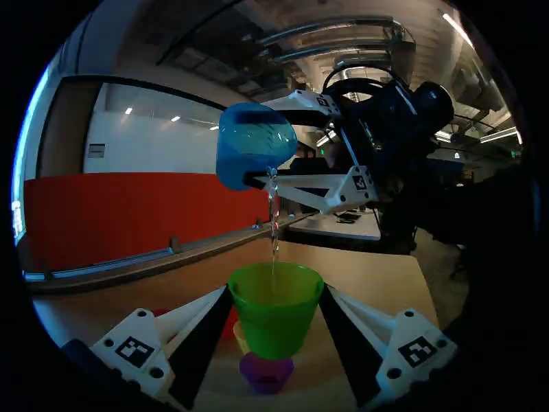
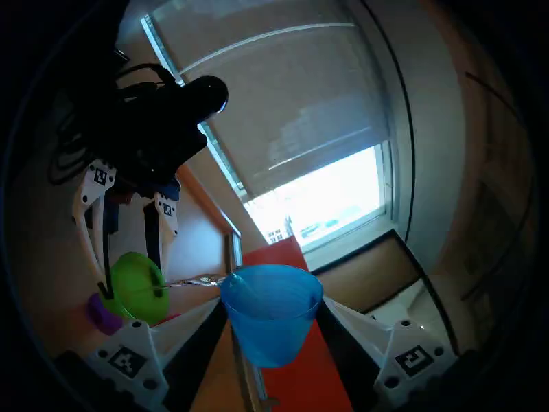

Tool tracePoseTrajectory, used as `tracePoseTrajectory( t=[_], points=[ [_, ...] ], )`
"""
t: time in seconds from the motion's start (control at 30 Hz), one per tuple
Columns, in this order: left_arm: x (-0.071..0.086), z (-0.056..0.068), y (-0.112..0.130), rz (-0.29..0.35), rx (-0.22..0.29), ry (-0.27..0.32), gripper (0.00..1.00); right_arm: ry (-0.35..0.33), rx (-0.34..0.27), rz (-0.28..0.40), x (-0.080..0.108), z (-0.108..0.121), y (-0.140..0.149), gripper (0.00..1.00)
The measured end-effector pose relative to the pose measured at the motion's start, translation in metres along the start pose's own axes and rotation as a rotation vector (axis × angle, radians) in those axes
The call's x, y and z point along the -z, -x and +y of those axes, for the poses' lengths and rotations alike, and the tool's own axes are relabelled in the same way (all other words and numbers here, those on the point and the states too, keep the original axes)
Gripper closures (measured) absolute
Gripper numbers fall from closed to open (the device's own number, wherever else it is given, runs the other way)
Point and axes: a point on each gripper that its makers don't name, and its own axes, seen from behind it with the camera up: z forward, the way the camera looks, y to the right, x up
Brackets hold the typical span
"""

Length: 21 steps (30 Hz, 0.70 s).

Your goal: Pour water

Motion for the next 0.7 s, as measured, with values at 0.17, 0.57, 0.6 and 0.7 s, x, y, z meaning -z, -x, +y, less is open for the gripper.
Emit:
tracePoseTrajectory(
  t=[0.17,0.57,0.6,0.7],
  points=[
    [0.0001,0.0006,-0.0007,0.000,-0.003,0.001,0.12,0.006,0.014,0.000,0.0001,0.0023,-0.0006,0.11],
    [-0.0002,0.0007,-0.0007,0.000,-0.004,0.001,0.13,0.012,0.045,0.008,0.0016,0.0043,-0.0028,0.11],
    [-0.0002,0.0008,-0.0006,-0.001,-0.004,0.001,0.13,0.014,0.047,0.009,0.0017,0.0047,-0.0031,0.11],
    [-0.0003,0.0009,-0.0002,-0.002,-0.005,0.000,0.12,0.018,0.056,0.011,0.0017,0.0059,-0.0040,0.11]
  ],
)
